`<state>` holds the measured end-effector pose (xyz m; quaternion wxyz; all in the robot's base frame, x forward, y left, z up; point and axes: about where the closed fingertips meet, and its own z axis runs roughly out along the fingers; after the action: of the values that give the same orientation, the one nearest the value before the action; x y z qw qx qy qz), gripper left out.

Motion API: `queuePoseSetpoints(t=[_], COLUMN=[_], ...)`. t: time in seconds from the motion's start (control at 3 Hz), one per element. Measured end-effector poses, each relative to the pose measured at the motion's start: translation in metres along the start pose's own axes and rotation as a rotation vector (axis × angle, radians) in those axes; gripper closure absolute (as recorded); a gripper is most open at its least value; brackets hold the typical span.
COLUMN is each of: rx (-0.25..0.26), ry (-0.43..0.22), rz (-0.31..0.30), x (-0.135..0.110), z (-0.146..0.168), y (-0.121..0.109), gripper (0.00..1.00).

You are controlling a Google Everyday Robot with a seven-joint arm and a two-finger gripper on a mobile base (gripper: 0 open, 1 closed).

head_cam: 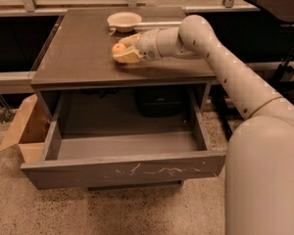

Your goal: Pick orange from top drawer and place on counter

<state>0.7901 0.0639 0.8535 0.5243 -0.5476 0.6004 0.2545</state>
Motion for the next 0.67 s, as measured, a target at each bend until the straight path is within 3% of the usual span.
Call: queuePoseSetpoints(t=[0.67], rx=[0.005], ry=[0.010], rz=[0.024], x=[0.0082], z=[-0.0017], y=[-0.0061], gripper=[0.00])
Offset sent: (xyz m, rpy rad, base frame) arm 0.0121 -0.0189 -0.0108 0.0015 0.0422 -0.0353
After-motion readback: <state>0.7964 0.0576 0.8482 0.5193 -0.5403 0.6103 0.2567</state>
